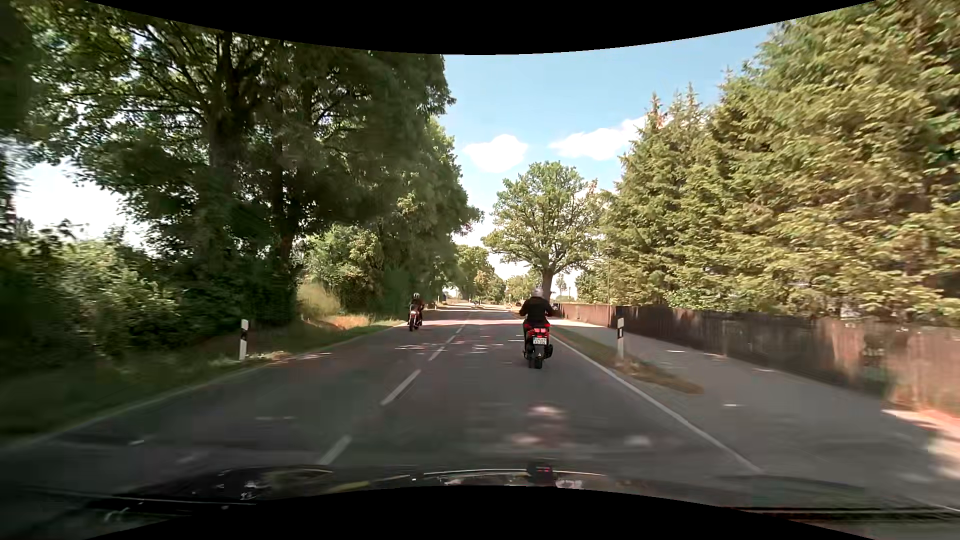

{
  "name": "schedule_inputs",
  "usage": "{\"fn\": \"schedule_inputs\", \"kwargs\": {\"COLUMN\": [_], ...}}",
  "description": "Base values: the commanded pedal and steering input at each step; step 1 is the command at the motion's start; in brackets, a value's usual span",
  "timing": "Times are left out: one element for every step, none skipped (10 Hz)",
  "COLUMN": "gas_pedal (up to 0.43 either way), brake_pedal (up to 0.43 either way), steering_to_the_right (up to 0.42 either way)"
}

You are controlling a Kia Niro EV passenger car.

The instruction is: Follow the waypoints while adhering to traffic rules and regulations

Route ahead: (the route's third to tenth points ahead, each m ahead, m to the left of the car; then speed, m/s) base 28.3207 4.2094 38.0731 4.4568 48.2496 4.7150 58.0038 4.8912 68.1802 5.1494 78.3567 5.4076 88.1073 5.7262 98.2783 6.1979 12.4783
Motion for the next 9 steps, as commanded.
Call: {"fn": "schedule_inputs", "kwargs": {"gas_pedal": [0.138,0.138,0.138,0.15,0.15,0.157,0.169,0.177,0.189], "brake_pedal": [0.006,0.006,0.006,0.006,0.006,0.006,0.006,0.006,0.006], "steering_to_the_right": [-0.006,-0.007,-0.007,-0.007,-0.007,-0.006,-0.006,-0.006,-0.006]}}
